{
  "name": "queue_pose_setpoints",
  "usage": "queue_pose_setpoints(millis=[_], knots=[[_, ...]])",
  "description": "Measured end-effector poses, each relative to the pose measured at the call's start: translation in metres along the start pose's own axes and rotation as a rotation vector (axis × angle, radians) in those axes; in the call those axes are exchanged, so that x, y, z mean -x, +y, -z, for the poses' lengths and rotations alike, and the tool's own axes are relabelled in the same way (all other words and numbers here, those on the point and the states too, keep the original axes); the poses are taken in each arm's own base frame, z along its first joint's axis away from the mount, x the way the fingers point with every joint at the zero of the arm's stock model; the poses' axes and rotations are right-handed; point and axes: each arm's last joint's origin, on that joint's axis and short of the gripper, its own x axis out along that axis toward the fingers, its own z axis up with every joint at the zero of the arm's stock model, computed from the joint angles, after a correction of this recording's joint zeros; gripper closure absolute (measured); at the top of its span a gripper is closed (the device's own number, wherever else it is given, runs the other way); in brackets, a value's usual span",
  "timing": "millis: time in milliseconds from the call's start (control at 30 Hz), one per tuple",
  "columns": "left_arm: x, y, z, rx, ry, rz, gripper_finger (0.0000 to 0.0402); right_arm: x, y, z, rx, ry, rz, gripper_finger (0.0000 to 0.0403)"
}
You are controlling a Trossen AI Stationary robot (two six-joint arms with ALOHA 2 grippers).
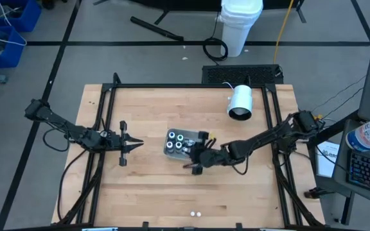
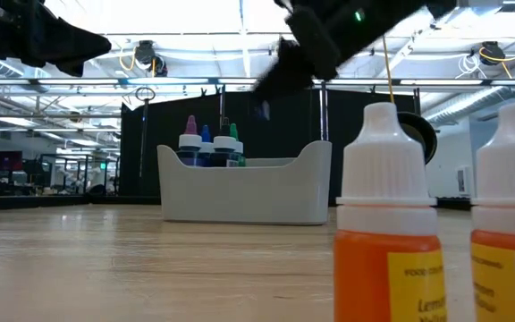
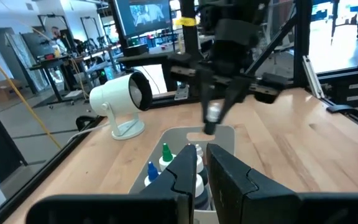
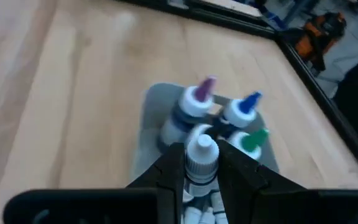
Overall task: Pick & Place food coloring
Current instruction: Put the blue food coloring bottle into the gray bin
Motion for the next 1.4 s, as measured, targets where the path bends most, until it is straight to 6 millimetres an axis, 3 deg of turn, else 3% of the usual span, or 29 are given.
queue_pose_setpoints(millis=[167, 433, 933, 1400], knots=[[0.000, 0.000, 0.000, -0.002, 0.002, 0.000, 0.0355, -0.001, -0.024, 0.027, -0.140, 0.038, 0.073, 0.0340], [0.000, 0.000, -0.001, -0.038, -0.007, -0.002, 0.0355, -0.011, -0.026, 0.043, -0.209, 0.005, -0.010, 0.0340], [0.000, 0.000, -0.001, -0.060, -0.006, -0.010, 0.0355, -0.029, -0.027, 0.051, -0.274, 0.001, -0.004, 0.0340], [0.000, 0.000, -0.001, -0.060, -0.006, -0.010, 0.0355, -0.029, -0.028, 0.051, -0.301, 0.003, -0.003, 0.0339]])
